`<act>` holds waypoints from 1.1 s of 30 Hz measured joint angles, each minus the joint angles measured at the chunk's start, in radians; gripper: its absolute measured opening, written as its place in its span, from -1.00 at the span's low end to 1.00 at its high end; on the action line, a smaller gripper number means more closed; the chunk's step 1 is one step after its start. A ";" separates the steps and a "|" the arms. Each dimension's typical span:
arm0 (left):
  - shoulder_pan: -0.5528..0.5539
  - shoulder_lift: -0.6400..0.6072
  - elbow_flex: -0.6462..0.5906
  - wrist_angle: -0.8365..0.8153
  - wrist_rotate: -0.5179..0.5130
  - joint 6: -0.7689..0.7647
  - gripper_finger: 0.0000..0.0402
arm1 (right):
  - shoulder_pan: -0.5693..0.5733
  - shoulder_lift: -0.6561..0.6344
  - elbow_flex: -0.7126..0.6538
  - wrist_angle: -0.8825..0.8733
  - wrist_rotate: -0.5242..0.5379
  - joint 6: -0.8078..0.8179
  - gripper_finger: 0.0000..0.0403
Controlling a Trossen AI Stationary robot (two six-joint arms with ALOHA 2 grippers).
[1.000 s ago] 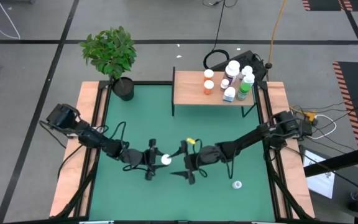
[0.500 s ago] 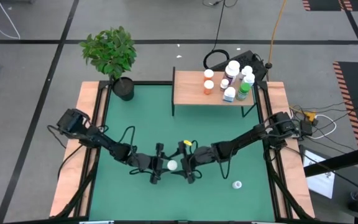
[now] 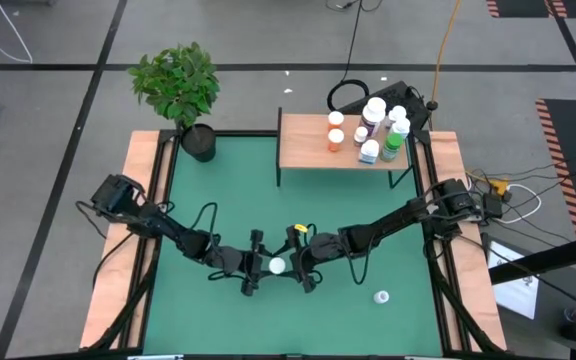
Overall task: Pick and place medicine bottles onto shelf by color
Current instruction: Put the orange pill bottle on the shelf aligned with the other orange pill bottles
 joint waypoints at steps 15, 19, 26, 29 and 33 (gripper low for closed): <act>0.016 -0.001 0.000 0.027 -0.009 -0.210 0.44 | -0.009 -0.026 0.000 -0.008 -0.065 0.065 0.06; 0.017 0.000 -0.001 0.018 -0.012 -0.223 0.65 | -0.007 -0.117 0.000 -0.129 -0.021 0.071 0.04; 0.050 -0.001 0.000 0.042 -0.063 -0.237 0.74 | -0.012 -0.356 -0.001 -0.446 0.309 0.093 0.03; 0.086 -0.001 0.000 0.038 -0.128 -0.323 0.75 | -0.046 -0.472 -0.001 -0.514 0.461 0.086 0.04; 0.124 -0.001 0.000 -0.006 -0.133 -0.470 0.75 | -0.176 -0.609 0.000 -0.575 0.508 0.095 0.03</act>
